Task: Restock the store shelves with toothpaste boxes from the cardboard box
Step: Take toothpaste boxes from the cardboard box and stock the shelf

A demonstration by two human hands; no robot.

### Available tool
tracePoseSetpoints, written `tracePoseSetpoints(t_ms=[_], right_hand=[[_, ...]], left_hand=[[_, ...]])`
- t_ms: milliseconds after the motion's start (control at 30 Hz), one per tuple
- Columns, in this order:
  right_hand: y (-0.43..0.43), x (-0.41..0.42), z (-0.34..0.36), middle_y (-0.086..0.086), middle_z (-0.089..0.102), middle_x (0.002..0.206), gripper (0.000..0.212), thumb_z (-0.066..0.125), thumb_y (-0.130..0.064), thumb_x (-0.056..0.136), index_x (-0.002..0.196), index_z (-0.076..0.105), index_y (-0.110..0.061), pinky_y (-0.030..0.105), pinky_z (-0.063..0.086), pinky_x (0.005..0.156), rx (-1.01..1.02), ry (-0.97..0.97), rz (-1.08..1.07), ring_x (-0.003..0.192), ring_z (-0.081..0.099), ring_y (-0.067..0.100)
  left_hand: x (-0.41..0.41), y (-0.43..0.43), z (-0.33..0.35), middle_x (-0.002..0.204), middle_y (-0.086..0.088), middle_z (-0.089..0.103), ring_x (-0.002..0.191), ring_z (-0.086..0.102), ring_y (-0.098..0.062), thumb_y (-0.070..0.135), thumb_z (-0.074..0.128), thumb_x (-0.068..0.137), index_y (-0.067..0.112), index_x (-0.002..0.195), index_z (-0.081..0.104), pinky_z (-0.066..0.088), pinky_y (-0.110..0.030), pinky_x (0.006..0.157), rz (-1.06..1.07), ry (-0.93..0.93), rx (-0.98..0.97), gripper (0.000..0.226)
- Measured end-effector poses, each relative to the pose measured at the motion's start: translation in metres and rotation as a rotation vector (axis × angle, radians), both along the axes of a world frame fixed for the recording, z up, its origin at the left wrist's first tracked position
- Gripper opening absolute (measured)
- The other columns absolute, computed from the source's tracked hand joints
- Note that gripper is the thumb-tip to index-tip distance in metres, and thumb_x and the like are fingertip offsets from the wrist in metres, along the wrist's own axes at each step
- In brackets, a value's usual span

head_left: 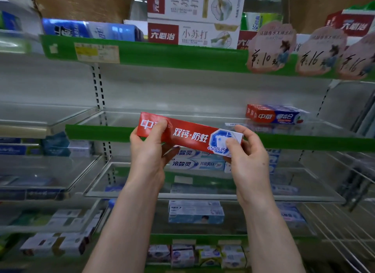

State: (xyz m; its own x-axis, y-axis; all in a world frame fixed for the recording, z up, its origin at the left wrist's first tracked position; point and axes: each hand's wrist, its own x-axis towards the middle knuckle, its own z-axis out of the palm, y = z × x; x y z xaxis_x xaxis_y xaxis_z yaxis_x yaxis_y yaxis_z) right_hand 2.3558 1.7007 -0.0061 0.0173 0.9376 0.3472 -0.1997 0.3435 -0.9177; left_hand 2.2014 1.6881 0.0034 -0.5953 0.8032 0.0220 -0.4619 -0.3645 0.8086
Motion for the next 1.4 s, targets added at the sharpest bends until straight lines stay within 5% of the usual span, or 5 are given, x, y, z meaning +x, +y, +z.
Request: tracePoseSetpoints(t_ms=[400,800,933,1167,1400], right_hand=[[0.13,0.048,0.046,-0.004,0.065,0.097,0.027,0.059,-0.01,0.092,0.112,0.052,-0.026,0.019,0.057,0.068,0.081,-0.093,0.097,0.082,0.066,0.005],[0.27,0.085,0.086,0.003,0.06,0.123,0.045,0.073,-0.017,0.081,0.124,0.06,-0.02,0.025,0.049,0.08,0.14,-0.892,0.179,0.094,0.059,0.012],[0.295,0.082,0.098,0.003,0.066,0.111,0.033,0.069,-0.024,0.085,0.115,0.066,-0.011,0.033,0.051,0.085,0.2,-1.207,0.148,0.094,0.062,0.017],[0.333,0.076,0.092,0.005,0.066,0.112,0.033,0.066,-0.028,0.087,0.116,0.065,-0.012,0.026,0.042,0.074,0.242,-1.413,0.102,0.092,0.061,0.018],[0.361,0.062,0.085,0.002,0.066,0.109,0.034,0.07,-0.04,0.08,0.11,0.064,-0.024,0.032,0.049,0.085,0.197,-1.52,-0.054,0.098,0.059,0.022]], left_hand=[[0.027,0.105,0.042,0.099,-0.011,0.066,0.089,0.067,-0.023,0.019,0.067,0.086,0.01,0.121,0.047,0.057,-0.037,0.077,-0.021,0.131,-0.022,0.042],[0.01,0.203,0.054,0.113,-0.011,0.063,0.104,0.061,-0.026,0.026,0.073,0.079,0.017,0.113,0.055,0.055,-0.039,0.08,-0.249,0.631,-0.338,0.04],[-0.001,0.234,0.06,0.102,-0.005,0.066,0.099,0.062,-0.021,0.03,0.075,0.078,0.017,0.112,0.058,0.055,-0.036,0.082,-0.191,0.846,-0.447,0.04],[-0.005,0.28,0.069,0.094,0.001,0.064,0.086,0.058,-0.015,0.032,0.072,0.082,0.02,0.104,0.059,0.047,-0.026,0.068,-0.185,1.265,-0.53,0.028],[-0.007,0.309,0.064,0.091,-0.008,0.065,0.076,0.061,-0.014,0.015,0.076,0.08,0.001,0.108,0.06,0.044,-0.015,0.057,-0.223,1.288,-0.533,0.035]])
